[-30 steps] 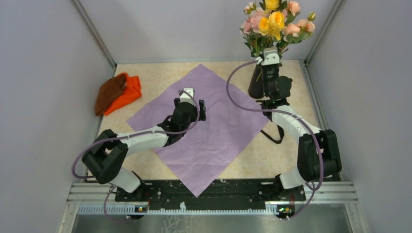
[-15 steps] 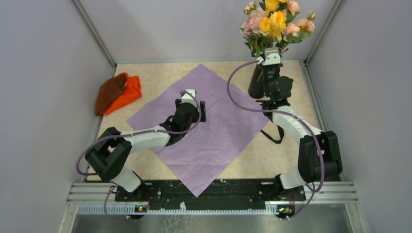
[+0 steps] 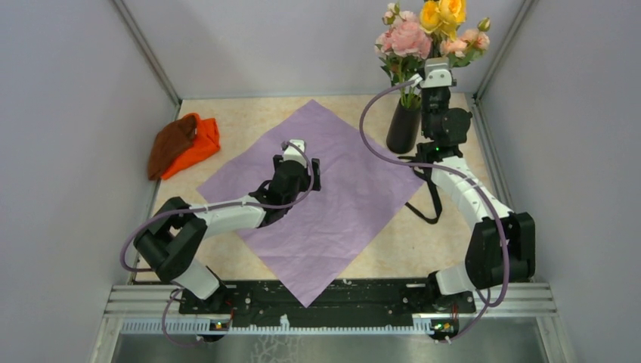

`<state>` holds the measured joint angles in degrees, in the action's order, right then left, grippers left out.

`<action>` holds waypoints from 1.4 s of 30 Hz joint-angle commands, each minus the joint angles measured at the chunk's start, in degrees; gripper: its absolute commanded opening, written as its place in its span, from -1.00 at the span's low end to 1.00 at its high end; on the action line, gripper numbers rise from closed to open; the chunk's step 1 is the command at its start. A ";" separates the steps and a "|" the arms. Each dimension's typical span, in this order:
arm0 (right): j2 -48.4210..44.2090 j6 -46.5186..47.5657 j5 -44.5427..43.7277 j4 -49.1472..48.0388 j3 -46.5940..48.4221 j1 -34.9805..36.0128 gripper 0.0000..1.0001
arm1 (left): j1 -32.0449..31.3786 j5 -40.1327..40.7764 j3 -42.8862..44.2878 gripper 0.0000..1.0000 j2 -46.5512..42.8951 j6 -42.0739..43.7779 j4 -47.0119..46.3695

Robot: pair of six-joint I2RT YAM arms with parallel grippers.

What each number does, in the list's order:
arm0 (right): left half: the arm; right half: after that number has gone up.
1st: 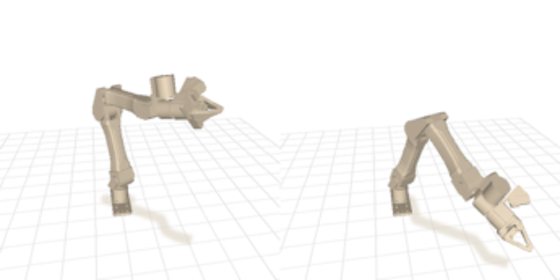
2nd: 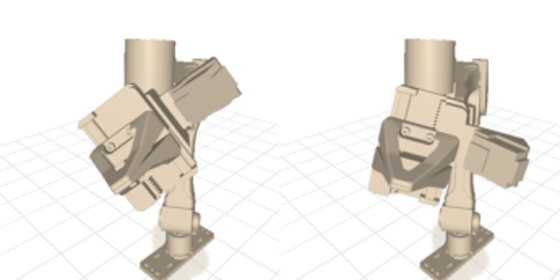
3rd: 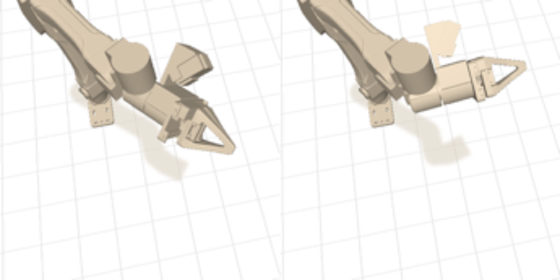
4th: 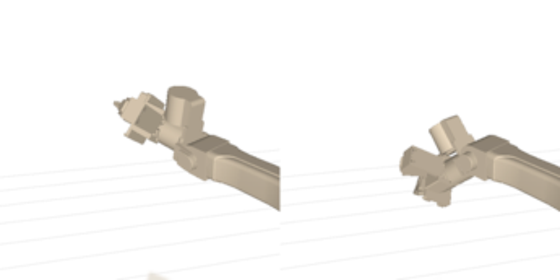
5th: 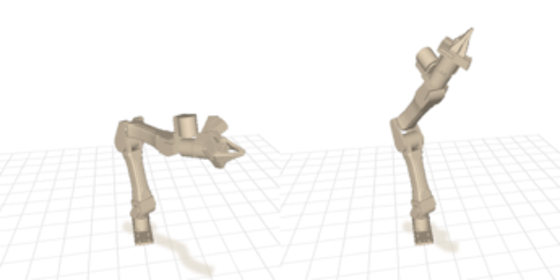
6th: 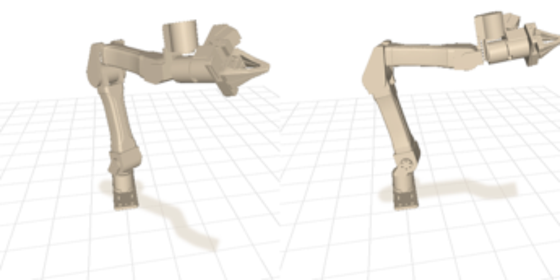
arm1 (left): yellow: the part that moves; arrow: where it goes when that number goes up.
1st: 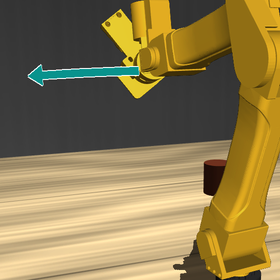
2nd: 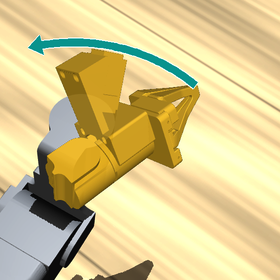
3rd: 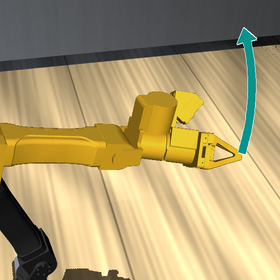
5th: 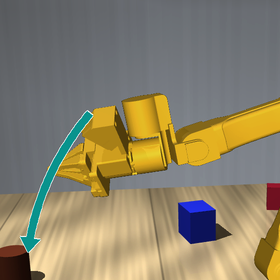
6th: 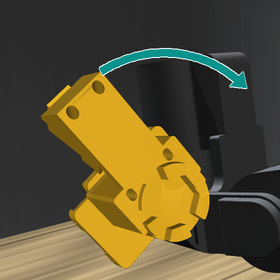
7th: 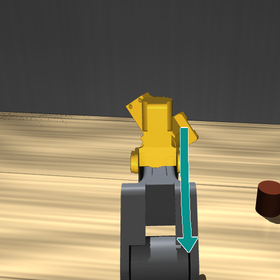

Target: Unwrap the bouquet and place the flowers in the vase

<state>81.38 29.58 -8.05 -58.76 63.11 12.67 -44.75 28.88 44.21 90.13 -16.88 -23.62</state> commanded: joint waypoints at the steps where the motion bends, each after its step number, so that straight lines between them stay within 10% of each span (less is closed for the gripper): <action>1: 0.50 -0.03 1.01 -1.64 2.46 -1.03 -1.00 | -0.27 -0.34 1.49 0.77 0.92 -0.06 -1.89; 40: 13.47 -15.92 -2.86 -14.10 -12.40 -3.50 -1.00 | -0.25 0.20 -0.90 0.77 -0.33 -0.99 -0.55; 42: 12.87 -16.04 -2.82 -13.74 -12.33 -3.53 -0.67 | -0.23 -0.45 -0.93 0.77 -0.72 -1.04 -0.64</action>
<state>95.46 15.14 -10.11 -69.34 50.52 9.56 -44.75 29.45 44.03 91.85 -17.34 -23.51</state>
